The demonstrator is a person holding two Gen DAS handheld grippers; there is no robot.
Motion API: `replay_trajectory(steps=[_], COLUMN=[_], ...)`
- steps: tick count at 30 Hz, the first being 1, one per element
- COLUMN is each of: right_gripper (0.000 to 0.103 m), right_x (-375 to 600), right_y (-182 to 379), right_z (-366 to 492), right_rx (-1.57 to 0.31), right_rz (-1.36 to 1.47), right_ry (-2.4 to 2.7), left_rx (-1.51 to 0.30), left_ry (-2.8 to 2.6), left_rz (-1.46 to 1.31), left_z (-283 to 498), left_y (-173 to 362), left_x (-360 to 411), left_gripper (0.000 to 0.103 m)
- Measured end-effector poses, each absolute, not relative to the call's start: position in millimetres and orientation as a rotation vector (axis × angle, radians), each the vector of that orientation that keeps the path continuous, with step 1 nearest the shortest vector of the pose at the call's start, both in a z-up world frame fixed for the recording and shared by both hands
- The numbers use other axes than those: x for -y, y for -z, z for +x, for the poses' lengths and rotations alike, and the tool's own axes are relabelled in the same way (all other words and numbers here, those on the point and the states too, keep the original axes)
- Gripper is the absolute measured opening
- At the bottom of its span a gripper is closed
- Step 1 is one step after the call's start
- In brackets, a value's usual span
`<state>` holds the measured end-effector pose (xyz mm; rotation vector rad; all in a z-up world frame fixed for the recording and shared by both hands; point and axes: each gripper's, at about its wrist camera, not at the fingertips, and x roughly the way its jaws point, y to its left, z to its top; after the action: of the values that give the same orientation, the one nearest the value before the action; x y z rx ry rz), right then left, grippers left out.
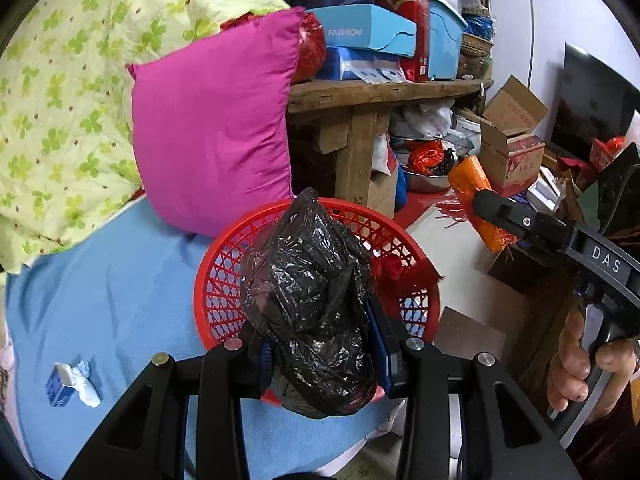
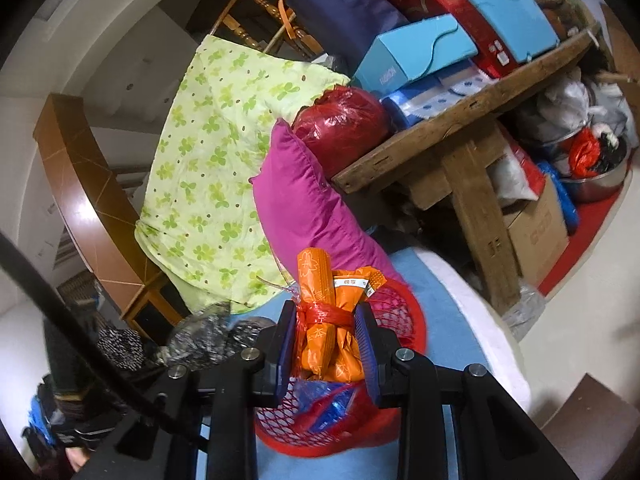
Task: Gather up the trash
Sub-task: 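Open both grippers over the basket to drop the black bag and orange wrapper, then bring both grippers back over the blue box and tissue on the cloth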
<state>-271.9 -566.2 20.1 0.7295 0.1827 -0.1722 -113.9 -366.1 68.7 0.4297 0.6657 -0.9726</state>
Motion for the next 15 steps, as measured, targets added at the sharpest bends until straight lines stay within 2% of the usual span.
replay_trajectory(steps=[3, 4, 5, 6, 7, 8, 9, 15], right_gripper=[0.033, 0.033, 0.034, 0.040, 0.052, 0.082, 0.087, 0.087], right_x=[569, 570, 571, 572, 573, 575, 577, 568], right_y=[-16, -14, -11, -6, -3, 3, 7, 5], right_z=[-255, -249, -242, -234, -228, -223, -222, -250], right_rx=[-0.188, -0.197, -0.207, -0.223, -0.235, -0.248, -0.243, -0.150], right_rz=[0.766, 0.781, 0.797, 0.825, 0.849, 0.889, 0.924, 0.884], right_ry=[0.144, 0.139, 0.134, 0.124, 0.116, 0.119, 0.134, 0.145], left_rx=[-0.698, -0.706, -0.707, -0.706, -0.701, -0.701, -0.706, -0.660], left_ry=[1.007, 1.016, 1.008, 0.998, 0.991, 0.984, 0.974, 0.914], left_rz=[0.398, 0.398, 0.404, 0.405, 0.401, 0.395, 0.390, 0.363], left_z=[-100, -97, -94, -92, -89, -87, -85, -87], left_y=[-63, -60, -58, -56, -55, -54, -53, -60], left_x=[368, 369, 369, 369, 367, 364, 361, 316], left_gripper=[0.043, 0.047, 0.058, 0.064, 0.068, 0.068, 0.068, 0.068])
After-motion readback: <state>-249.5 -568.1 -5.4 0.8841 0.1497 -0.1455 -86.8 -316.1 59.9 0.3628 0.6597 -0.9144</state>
